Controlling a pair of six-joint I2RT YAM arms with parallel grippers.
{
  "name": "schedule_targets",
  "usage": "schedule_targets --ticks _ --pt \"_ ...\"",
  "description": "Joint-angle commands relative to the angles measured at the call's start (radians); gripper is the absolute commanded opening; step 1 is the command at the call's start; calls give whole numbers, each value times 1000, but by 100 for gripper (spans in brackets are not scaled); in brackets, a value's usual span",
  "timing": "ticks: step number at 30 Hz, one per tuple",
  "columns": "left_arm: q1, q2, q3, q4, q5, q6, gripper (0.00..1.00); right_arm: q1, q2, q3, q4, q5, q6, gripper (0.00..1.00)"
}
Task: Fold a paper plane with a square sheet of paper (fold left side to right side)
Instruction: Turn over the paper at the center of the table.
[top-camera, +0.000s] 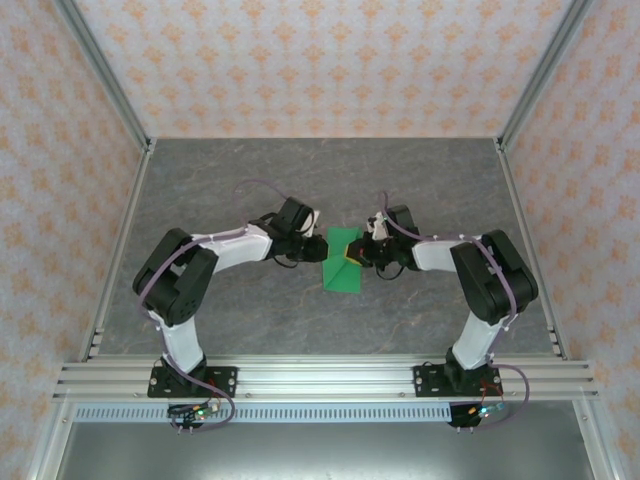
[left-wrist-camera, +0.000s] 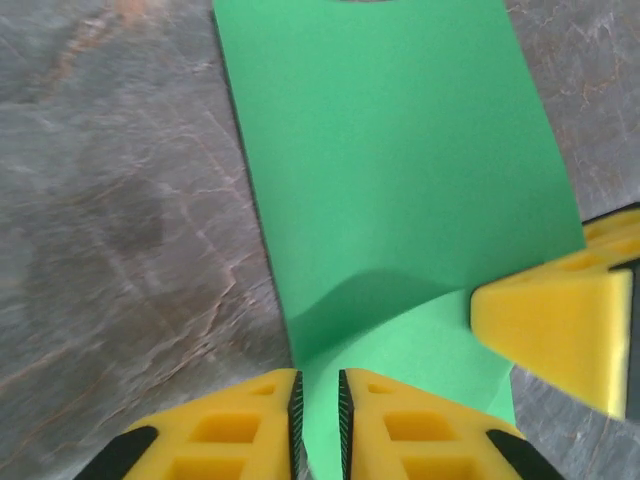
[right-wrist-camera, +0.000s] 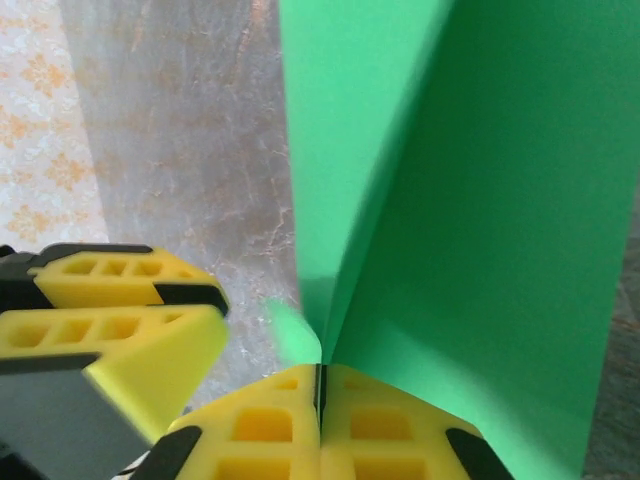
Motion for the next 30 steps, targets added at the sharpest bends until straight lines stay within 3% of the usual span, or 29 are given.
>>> schedule_targets --ticks 1,6,11,16,21,30 --pt "57 -137 -40 23 -17 -24 40 -33 -48 20 74 -35 2 4" --pt "142 -304 -89 73 44 -83 65 -129 -146 45 127 -106 -1 3" --pt "229 -397 -90 238 266 -264 79 -192 -226 130 140 -178 -23 3" --pt "234 -440 -30 375 395 -368 82 -191 -304 250 136 -238 -13 3" --pt "232 -472 26 455 450 -420 82 -136 -376 365 88 -250 -35 4" --pt "183 -537 -23 703 476 -503 81 -8 -360 495 102 -241 4 4"
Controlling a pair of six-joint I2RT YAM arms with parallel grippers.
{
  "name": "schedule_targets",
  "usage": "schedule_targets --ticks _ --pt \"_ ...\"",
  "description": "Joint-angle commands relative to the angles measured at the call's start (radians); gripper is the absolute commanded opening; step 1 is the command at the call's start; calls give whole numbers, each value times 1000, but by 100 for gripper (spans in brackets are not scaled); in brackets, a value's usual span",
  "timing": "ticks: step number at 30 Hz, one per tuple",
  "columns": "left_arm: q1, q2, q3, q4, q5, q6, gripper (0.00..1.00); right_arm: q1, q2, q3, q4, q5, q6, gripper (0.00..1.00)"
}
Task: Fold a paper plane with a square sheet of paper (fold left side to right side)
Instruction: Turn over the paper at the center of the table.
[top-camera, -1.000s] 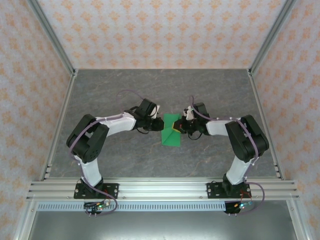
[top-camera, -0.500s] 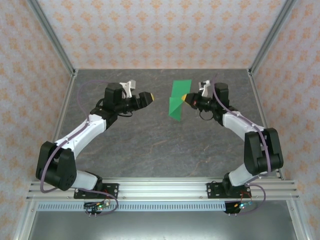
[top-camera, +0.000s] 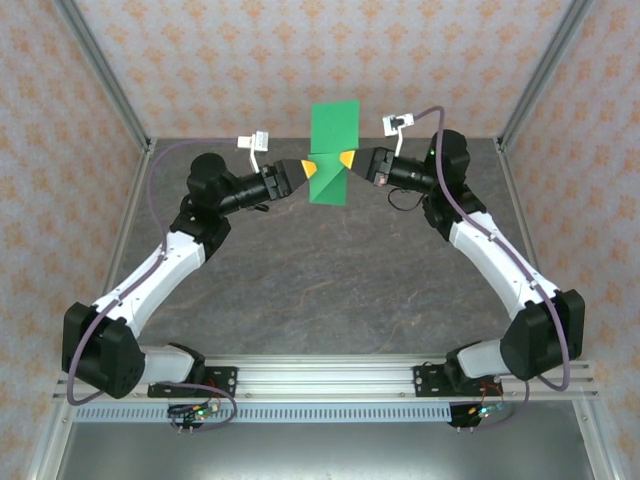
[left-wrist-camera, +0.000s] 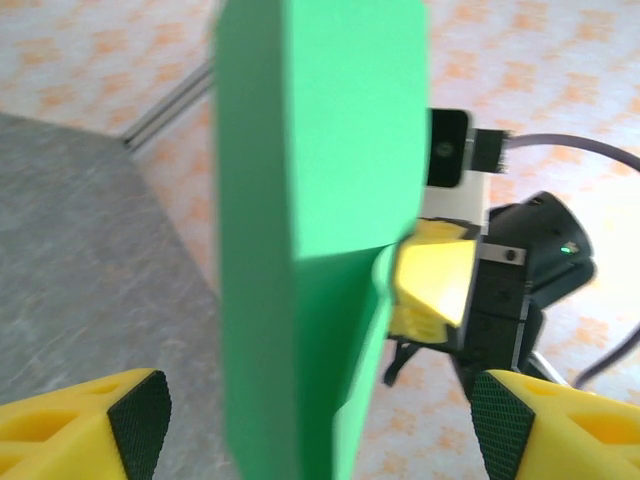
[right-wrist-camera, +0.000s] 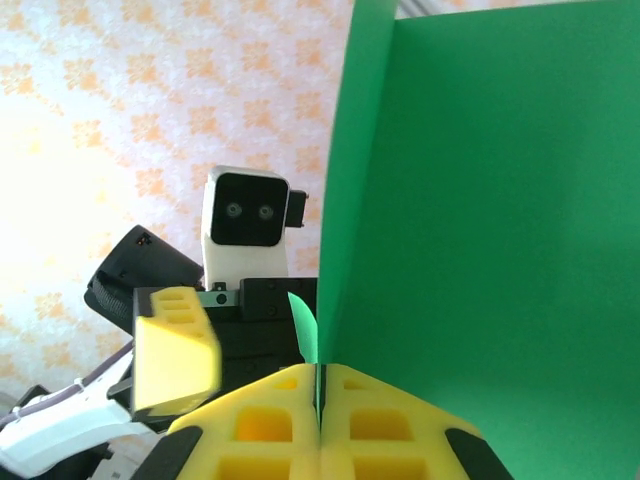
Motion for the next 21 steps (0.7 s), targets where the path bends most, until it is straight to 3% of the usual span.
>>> schedule_targets --ticks 1,7,16,18,21 --pt "-19 -46 -15 134 32 -39 80 33 10 53 36 -25 13 4" --pt "-41 -66 -15 126 12 -33 61 56 -3 60 124 -35 81 4" --pt "-42 -59 -49 178 -21 -61 18 56 -23 24 162 -14 126 7" --pt "-41 -59 -52 169 -28 -55 13 56 -28 18 155 -8 119 9" --pt "-43 -67 -42 90 -44 -8 8 54 -46 21 43 26 43 21"
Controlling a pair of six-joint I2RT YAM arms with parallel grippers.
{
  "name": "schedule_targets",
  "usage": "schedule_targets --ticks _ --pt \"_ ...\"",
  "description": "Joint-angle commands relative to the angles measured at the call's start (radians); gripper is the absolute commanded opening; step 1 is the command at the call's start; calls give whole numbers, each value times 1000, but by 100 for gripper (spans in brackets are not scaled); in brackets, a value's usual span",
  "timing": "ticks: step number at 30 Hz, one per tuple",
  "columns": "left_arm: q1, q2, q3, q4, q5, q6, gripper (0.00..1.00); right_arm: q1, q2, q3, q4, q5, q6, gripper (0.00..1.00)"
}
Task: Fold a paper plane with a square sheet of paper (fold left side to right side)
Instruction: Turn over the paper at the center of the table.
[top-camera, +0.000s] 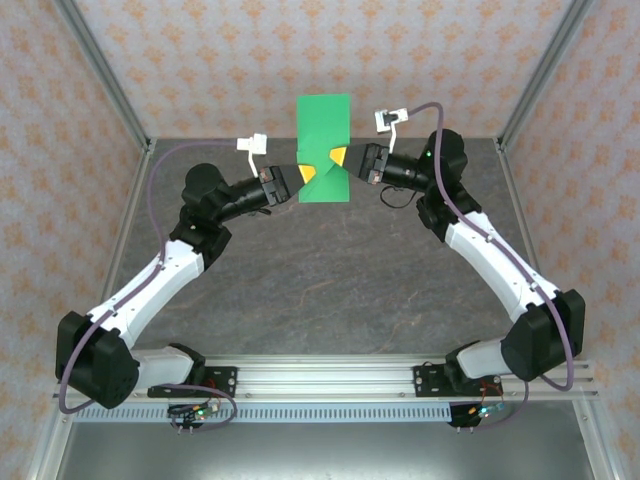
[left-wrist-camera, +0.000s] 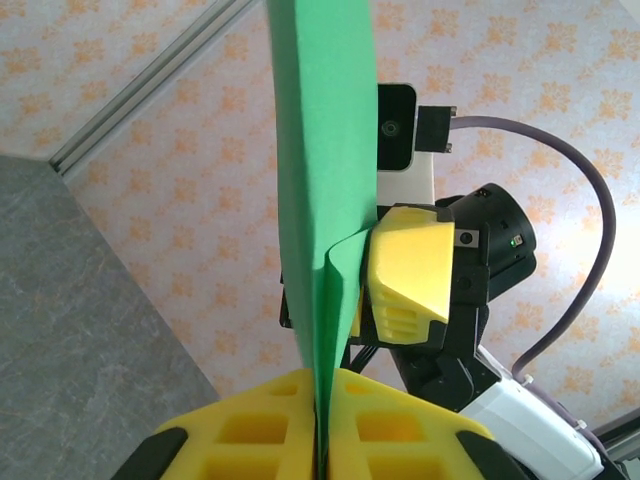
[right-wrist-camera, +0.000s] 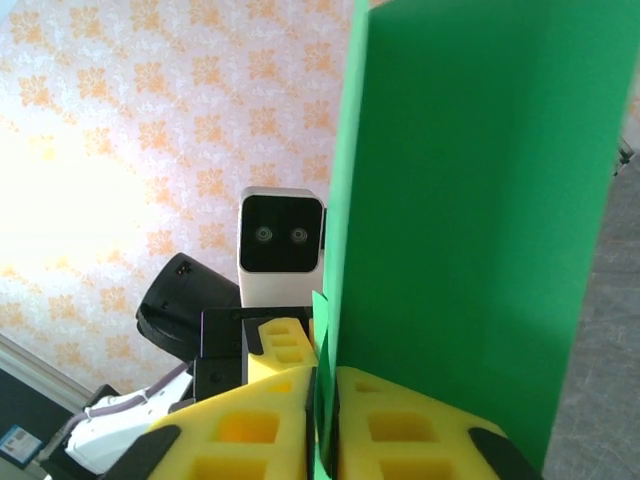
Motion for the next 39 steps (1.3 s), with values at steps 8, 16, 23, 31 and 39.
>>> schedule_targets --ticks 8,16,23,31,39 --pt "-83 24 181 -892 -582 581 0 -17 -81 93 -854 727 -461 67" --pt "-297 405 432 -1350 -1335 654 0 -16 -134 -31 -1092 1303 -442 88" --pt "-343 832 815 -1754 -1533 434 0 -17 -213 -120 -1139 1453 -431 93" --pt "-353 1075 1063 -1924 -1406 373 5 -16 -272 -163 -1181 1523 -432 96" --pt "-353 1225 1226 -1923 -1182 413 7 -16 -291 -173 -1212 1543 -440 97"
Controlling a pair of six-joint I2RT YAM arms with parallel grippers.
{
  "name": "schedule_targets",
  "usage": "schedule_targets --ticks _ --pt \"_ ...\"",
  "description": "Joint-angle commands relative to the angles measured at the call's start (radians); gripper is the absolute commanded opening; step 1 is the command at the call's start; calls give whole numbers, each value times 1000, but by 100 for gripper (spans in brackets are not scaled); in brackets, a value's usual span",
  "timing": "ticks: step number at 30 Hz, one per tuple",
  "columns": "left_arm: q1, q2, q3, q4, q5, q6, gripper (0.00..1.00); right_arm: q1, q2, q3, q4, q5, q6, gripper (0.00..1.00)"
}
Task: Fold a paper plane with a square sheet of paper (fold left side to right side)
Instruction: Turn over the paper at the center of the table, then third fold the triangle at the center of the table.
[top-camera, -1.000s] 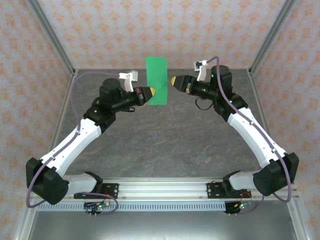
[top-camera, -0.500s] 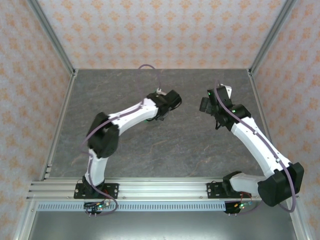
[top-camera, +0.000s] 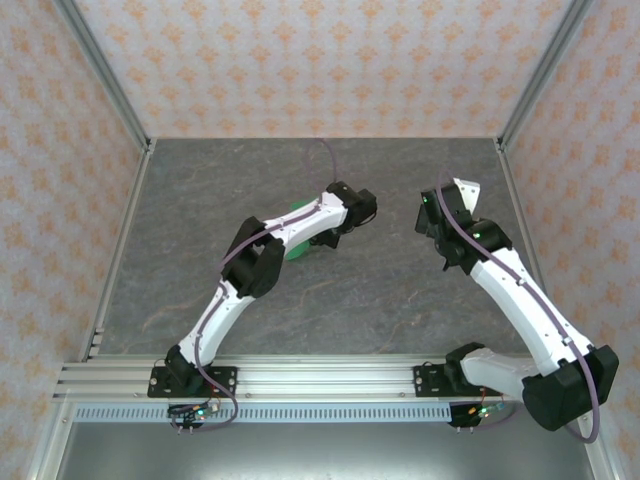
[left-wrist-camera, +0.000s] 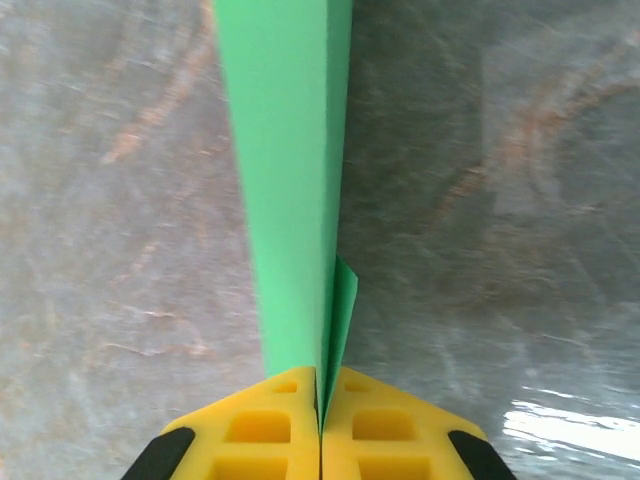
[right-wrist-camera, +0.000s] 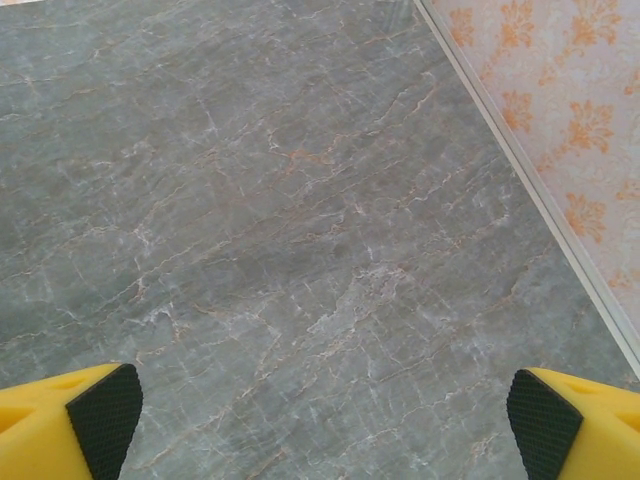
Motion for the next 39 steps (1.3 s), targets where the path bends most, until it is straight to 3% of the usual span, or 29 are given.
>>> schedule_targets --ticks 1,6,11,16,19,22,25,29,34,39 --pt "1 36 77 -31 133 7 8 -1 -25 -16 -46 48 -16 97" --pt "20 78 134 53 357 39 9 -1 -35 -19 -64 39 -21 98" --pt "36 77 140 87 420 53 18 -1 -40 -35 -56 10 -18 100" --pt "44 -19 66 175 503 85 34 -1 -35 -47 0 -88 -30 100" --pt "56 -146 -33 270 565 97 43 -1 -24 -51 47 -173 -57 100" --pt "93 -301 -199 420 696 86 52 -1 8 -47 100 -297 -76 99" --pt "162 -449 -395 575 802 37 55 0 66 -33 164 -464 -76 93" --pt "267 -614 -632 723 847 4 59 3 216 -15 313 -693 -19 83" --pt "388 -698 -884 948 964 -93 61 38 459 73 498 -843 55 74" --pt "423 -681 -994 1094 1013 -123 60 50 698 203 610 -892 119 69"
